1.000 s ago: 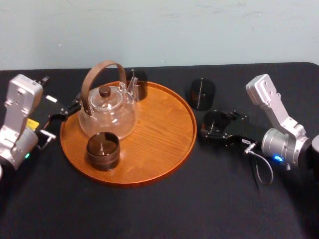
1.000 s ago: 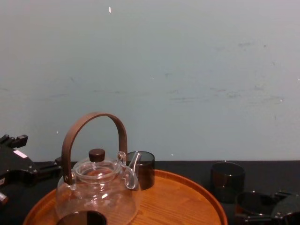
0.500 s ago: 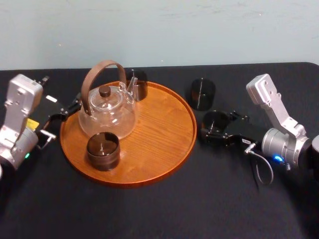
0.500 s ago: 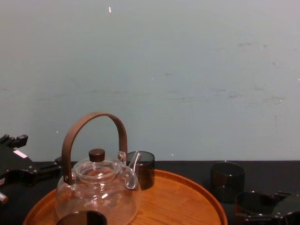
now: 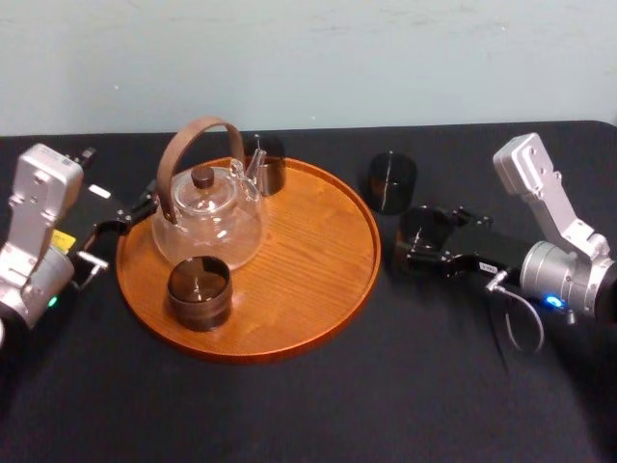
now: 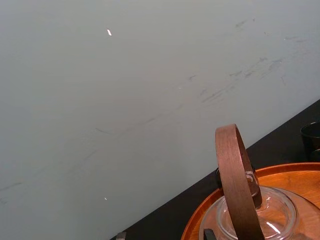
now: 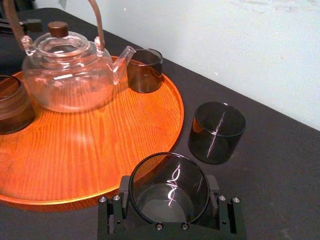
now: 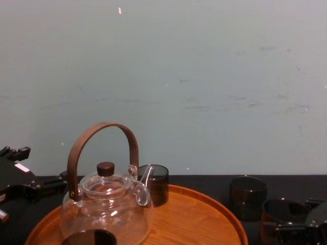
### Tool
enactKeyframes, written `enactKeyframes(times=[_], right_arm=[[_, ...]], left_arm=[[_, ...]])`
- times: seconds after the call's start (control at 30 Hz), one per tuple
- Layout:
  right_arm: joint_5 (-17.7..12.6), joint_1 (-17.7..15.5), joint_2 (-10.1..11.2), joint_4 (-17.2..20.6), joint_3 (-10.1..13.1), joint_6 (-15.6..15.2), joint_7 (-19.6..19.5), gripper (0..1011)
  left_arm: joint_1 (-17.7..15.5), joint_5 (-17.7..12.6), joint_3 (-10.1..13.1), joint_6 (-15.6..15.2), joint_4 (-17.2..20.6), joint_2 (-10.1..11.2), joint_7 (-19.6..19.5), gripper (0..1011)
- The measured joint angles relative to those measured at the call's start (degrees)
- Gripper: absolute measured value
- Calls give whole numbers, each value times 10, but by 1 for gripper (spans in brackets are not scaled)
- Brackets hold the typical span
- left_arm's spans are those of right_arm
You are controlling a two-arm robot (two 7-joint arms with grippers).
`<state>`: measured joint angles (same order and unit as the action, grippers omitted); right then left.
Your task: Pick up the glass from the table and place it on the tray.
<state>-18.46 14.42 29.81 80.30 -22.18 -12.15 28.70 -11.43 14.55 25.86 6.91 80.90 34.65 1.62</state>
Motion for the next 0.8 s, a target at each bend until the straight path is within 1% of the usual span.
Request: enactKeyframes(times=[0.07, 0.1, 0.2, 0.4, 0.63, 0.8], right_arm=[[-3, -1, 9, 12, 0, -4, 4, 905], [-3, -1, 9, 12, 0, -4, 4, 905], [-9, -1, 19, 28, 0, -10, 9, 905], [-14, 5, 30, 46, -5, -19, 18, 905], [-16, 16, 33, 54, -19, -16, 28, 905], [-14, 32, 26, 51, -37, -10, 34, 905]], left_arm=[[0, 0, 0, 0, 0, 0, 0, 1001], [0, 0, 0, 0, 0, 0, 0, 1001], [0, 0, 0, 0, 0, 0, 0, 1001], [0, 0, 0, 0, 0, 0, 0, 1002], [0, 0, 0, 0, 0, 0, 0, 1001], [0, 0, 0, 0, 0, 0, 0, 1002]])
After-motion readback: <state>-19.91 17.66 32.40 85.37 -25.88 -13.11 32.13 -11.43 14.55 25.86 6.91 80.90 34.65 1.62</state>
